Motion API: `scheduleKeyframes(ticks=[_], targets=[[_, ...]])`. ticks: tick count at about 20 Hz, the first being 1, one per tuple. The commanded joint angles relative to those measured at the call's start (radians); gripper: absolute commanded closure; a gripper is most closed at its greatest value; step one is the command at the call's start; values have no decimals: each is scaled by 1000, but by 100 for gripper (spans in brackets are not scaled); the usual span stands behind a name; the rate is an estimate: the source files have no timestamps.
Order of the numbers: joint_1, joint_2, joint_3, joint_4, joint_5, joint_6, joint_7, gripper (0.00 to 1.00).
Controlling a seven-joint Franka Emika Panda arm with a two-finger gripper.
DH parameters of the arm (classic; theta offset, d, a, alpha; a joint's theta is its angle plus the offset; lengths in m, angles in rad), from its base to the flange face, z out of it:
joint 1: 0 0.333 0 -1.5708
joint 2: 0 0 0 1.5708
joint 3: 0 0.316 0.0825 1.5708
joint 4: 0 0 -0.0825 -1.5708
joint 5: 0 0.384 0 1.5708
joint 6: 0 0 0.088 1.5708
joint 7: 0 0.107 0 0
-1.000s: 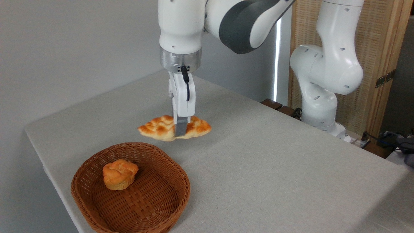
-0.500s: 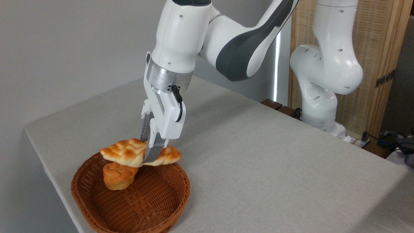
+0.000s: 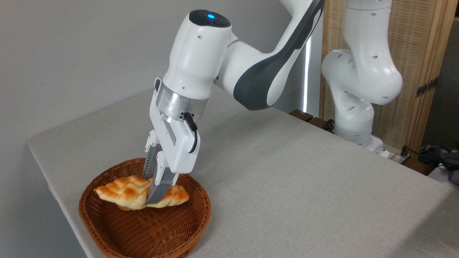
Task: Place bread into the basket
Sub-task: 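Lower the loaf into the basket beside the round bun and release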
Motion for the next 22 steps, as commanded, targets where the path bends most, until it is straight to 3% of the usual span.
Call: scheduleKeyframes(ticks=[1,6,13,22], targets=[[-4,20,4,17,-20,28,8,33],[-4,20,5,16,-17,28,10,17],[-3,20,5,15,-19,25,10,5],[-3,19,5,17,-19,24,5,0]])
